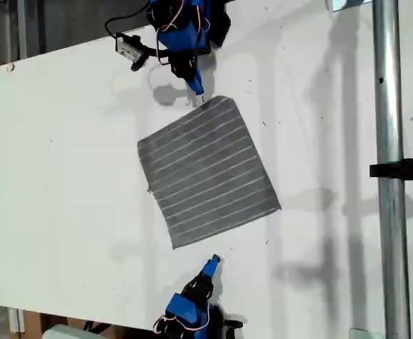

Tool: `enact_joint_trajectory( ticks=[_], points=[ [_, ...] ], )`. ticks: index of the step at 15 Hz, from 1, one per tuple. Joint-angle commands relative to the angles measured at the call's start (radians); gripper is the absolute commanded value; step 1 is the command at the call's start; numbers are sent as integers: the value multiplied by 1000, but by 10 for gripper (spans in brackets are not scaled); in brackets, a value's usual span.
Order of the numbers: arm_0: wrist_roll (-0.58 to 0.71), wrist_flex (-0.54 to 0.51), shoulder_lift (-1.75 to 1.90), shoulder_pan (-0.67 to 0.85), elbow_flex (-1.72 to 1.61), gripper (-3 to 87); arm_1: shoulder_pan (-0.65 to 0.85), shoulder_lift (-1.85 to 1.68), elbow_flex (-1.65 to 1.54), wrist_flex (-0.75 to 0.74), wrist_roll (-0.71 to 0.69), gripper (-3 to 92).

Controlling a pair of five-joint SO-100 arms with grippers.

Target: Grasp corners of a towel and fold twice.

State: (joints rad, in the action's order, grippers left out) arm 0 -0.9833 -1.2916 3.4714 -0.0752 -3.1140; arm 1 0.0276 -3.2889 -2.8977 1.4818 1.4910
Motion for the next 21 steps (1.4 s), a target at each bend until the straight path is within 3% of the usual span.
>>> enact_joint_trajectory(
  ticks=[1,10,12,15,18,19,20,21],
  points=[
    [-391,-2,8,210,-5,-26,-5,-2,5,9,-18,33],
    [-391,0,8,233,-5,-26,-46,9,94,-14,3,-2],
    [-390,0,8,236,-5,-26,-153,321,324,-25,-3,-2],
    [-383,0,8,241,-5,-26,-230,899,787,14,-167,-2],
    [-385,0,8,241,-5,-26,-298,1121,920,18,-212,-2],
    [-387,0,8,241,-5,-26,-305,1134,930,23,-244,187],
    [-391,0,8,235,-5,-26,-313,1135,931,18,-249,309],
    [-394,-2,8,233,-5,-26,-310,1135,928,20,-261,344]
  ],
)
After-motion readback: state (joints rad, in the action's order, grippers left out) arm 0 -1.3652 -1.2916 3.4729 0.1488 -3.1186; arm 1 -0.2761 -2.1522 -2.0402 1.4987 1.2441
